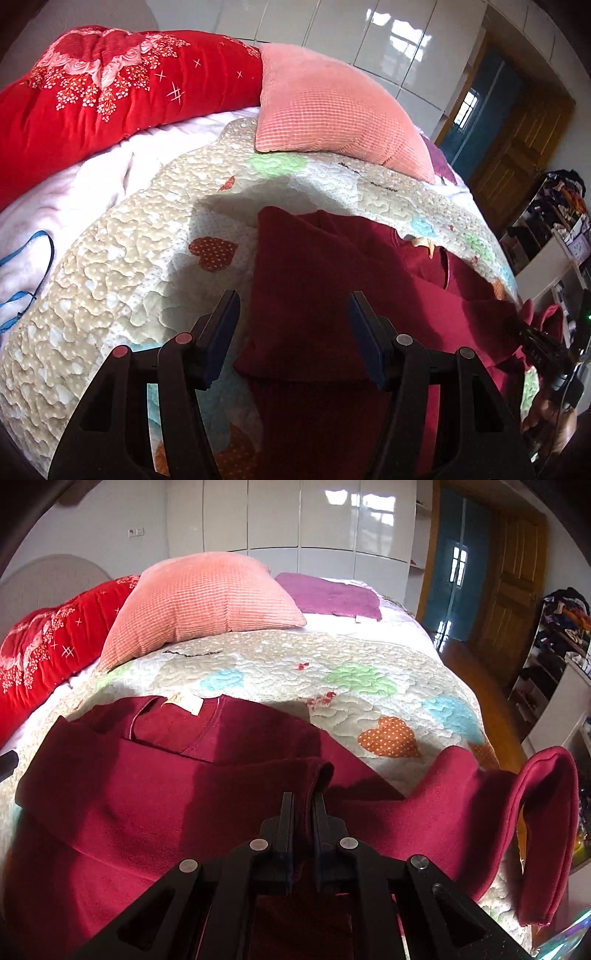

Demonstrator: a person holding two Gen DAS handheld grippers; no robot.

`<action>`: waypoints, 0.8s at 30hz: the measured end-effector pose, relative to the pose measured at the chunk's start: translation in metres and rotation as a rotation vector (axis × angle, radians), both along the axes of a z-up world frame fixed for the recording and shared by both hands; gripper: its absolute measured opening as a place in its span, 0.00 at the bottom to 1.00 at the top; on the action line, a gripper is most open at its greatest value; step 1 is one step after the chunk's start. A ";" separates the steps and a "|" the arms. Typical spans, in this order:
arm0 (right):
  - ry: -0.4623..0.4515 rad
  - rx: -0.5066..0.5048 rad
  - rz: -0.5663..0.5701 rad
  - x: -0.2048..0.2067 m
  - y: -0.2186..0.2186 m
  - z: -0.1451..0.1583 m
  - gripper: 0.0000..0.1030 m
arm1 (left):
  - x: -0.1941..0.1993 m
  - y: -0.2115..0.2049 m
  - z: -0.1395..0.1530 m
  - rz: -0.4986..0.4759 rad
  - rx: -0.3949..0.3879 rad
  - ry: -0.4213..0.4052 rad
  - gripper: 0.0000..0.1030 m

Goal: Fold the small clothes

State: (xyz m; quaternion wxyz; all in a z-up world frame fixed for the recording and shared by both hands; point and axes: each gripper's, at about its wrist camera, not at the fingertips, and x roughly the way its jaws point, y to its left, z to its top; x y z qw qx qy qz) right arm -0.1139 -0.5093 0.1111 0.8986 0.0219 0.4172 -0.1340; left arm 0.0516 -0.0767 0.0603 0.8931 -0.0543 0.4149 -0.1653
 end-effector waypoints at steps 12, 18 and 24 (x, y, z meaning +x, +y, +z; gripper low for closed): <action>-0.052 -0.015 -0.058 -0.010 -0.026 0.014 0.05 | 0.005 -0.015 -0.042 0.044 0.119 0.049 0.62; -0.074 0.164 0.074 -0.023 -0.003 0.011 0.06 | 0.007 -0.013 -0.043 0.043 0.111 0.056 0.64; 0.050 0.046 0.076 -0.023 0.022 -0.010 0.13 | 0.006 -0.014 -0.043 0.046 0.122 0.051 0.67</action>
